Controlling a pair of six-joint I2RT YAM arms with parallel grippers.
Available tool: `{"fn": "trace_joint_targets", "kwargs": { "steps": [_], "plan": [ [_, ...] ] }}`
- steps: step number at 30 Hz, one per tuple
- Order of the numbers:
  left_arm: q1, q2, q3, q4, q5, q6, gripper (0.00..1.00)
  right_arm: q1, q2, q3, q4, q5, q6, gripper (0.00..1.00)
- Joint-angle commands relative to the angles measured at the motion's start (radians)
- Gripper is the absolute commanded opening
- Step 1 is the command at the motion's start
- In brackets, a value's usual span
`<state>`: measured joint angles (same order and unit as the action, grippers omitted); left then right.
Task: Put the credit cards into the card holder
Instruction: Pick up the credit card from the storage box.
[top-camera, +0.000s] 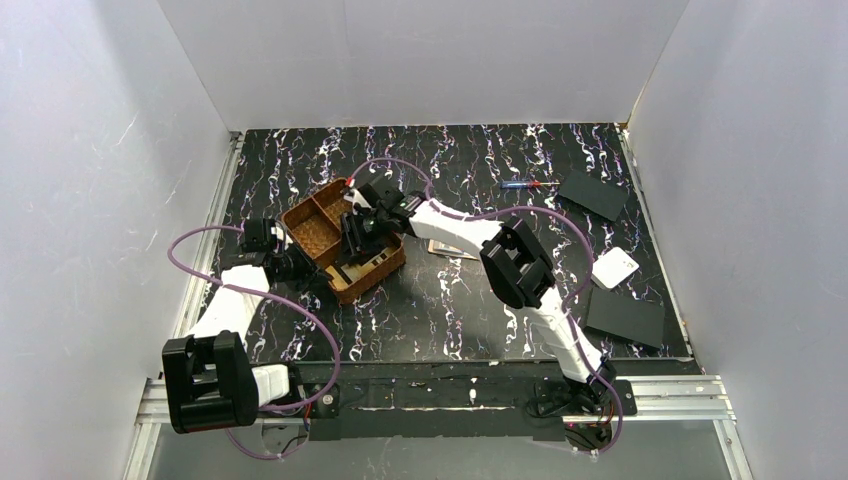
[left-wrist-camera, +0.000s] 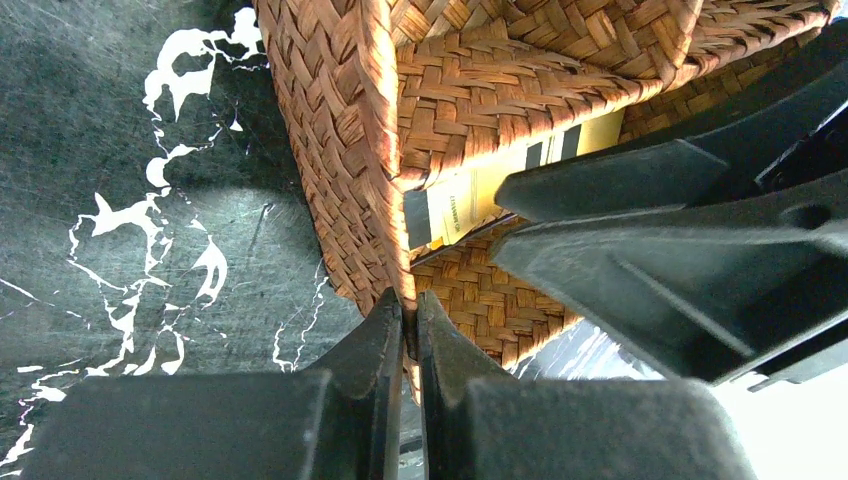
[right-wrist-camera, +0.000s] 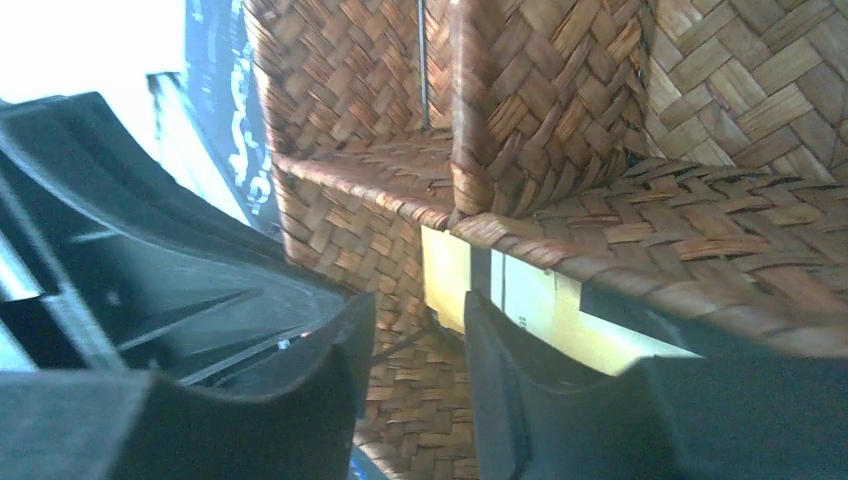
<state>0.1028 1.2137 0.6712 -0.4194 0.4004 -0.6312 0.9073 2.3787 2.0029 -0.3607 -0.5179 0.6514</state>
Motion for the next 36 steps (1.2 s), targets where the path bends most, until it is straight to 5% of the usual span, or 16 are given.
{"fn": "trace_joint_targets", "kwargs": {
  "steps": [1, 8, 15, 27, 32, 36],
  "plan": [
    [-0.002, 0.000, -0.066, -0.041, -0.088, 0.061, 0.00, 0.043, 0.033, 0.091, -0.140, 0.109, -0.132, 0.51],
    [-0.003, -0.005, -0.093, -0.020, -0.068, 0.062, 0.00, 0.074, 0.097, 0.167, -0.188, 0.216, -0.207, 0.68],
    [-0.002, 0.022, -0.086, -0.017, -0.058, 0.106, 0.00, 0.084, 0.163, 0.195, -0.230, 0.301, -0.282, 0.74],
    [-0.002, 0.051, -0.076, 0.015, -0.043, 0.076, 0.00, 0.086, 0.095, -0.052, 0.183, -0.069, -0.002, 0.55],
    [-0.002, 0.053, -0.079, 0.022, -0.037, 0.074, 0.00, 0.075, 0.055, -0.146, 0.401, -0.146, 0.159, 0.51],
    [-0.002, 0.046, -0.076, 0.012, -0.037, 0.082, 0.00, 0.038, 0.000, -0.175, 0.382, -0.095, 0.132, 0.49]
  ]
}}
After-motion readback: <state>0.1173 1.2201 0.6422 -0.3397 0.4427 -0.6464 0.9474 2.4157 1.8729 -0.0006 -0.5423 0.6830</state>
